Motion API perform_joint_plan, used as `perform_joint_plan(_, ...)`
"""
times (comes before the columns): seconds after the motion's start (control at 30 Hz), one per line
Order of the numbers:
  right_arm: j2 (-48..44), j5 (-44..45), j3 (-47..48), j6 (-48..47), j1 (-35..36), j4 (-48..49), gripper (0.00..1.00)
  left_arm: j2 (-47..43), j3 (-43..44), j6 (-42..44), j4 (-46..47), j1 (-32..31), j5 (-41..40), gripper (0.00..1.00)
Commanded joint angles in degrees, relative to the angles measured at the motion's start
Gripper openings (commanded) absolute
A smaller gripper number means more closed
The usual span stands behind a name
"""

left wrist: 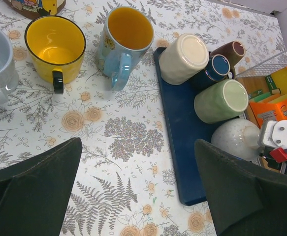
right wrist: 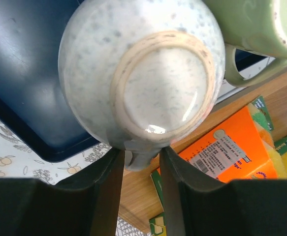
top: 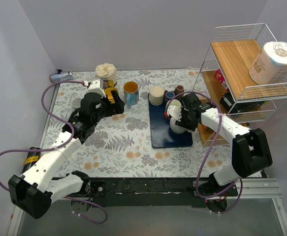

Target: Turn the mug right side up

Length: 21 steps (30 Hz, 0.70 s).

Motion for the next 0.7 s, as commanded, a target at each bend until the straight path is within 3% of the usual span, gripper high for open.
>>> perform_joint_plan(0.0,-1.1,-2.2,-1.7,1.4,0.8,-1.0,0.4,-1.7,-0.7,-0.3,0.3,-0.2,-0.7,0.98)
perform_joint_plan(0.17,-0.8,-1.1,-3.1,1.6,1.1,0.6,0.38,-2.2,-1.1,-0.6,0.2,-0.2,-0.7,0.98)
perform_joint_plan(0.37,0.4,0.5,-2.8,2.5,1.2,1.9,0.46,-2.5,-1.4,-0.6,0.3,-0.2,-0.8,0.98)
perform_joint_plan(0.67,1.1,-1.2,-4.4,5.3,1.2,7.7,0.46,-2.6,-1.5,-0.4,0.0,-0.2,-1.4,0.98)
